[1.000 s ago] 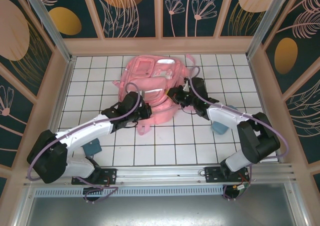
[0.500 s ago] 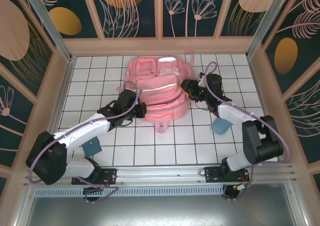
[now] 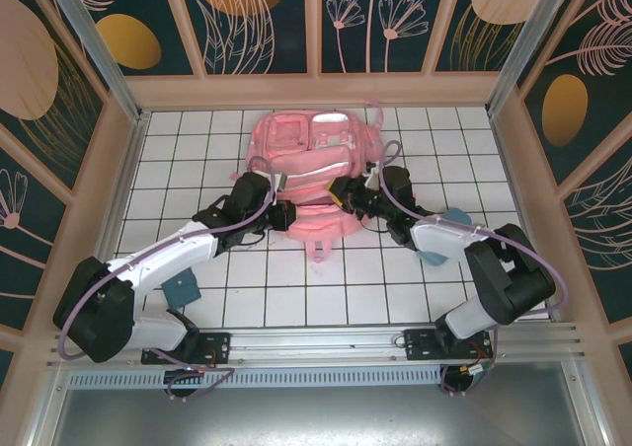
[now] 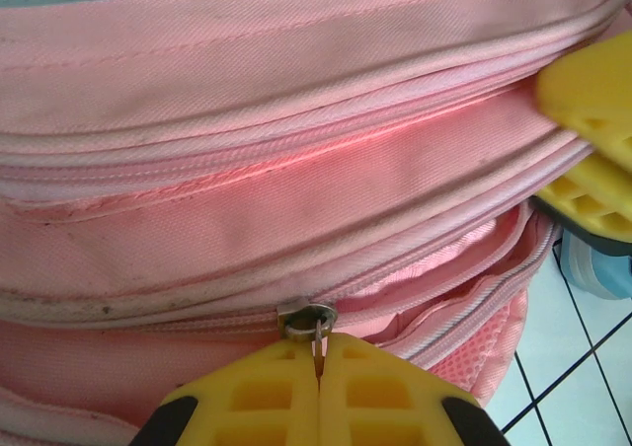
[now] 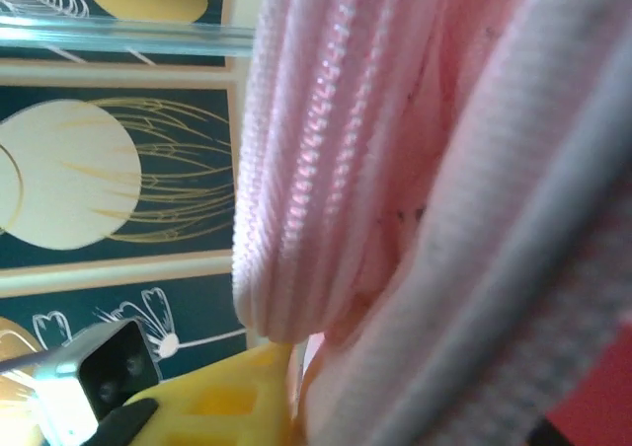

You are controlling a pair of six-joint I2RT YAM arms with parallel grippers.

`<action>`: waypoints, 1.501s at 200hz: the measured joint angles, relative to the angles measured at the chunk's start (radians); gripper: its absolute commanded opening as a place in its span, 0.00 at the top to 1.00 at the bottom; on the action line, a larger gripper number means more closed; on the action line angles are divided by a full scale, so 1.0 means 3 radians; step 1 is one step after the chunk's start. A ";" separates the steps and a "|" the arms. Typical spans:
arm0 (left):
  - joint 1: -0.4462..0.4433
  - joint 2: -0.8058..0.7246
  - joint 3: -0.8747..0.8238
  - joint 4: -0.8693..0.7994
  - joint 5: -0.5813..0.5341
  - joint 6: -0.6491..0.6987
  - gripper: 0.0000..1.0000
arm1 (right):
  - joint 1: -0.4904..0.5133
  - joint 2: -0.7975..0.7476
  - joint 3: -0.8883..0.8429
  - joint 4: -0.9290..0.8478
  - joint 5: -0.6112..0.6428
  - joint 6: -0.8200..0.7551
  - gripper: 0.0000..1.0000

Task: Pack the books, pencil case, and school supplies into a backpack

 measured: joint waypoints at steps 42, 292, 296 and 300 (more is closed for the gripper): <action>-0.0041 0.0001 0.0172 -0.0395 -0.0558 0.0015 1.00 | -0.0024 -0.0193 -0.0113 -0.0156 0.0177 0.0088 0.99; 0.0732 -0.0504 -0.0510 -0.1335 -0.1408 -0.0827 0.08 | -0.0376 -0.0367 0.0179 -0.1434 0.0047 -0.0787 0.64; 0.0732 -0.0515 -0.0511 -0.1336 -0.1394 -0.0837 0.08 | -0.0370 -0.0362 0.0200 -0.1486 0.0088 -0.0783 0.57; 0.0732 -0.0529 -0.0511 -0.1329 -0.1378 -0.0841 0.08 | -0.0361 -0.0361 0.0230 -0.1559 0.0132 -0.0839 0.52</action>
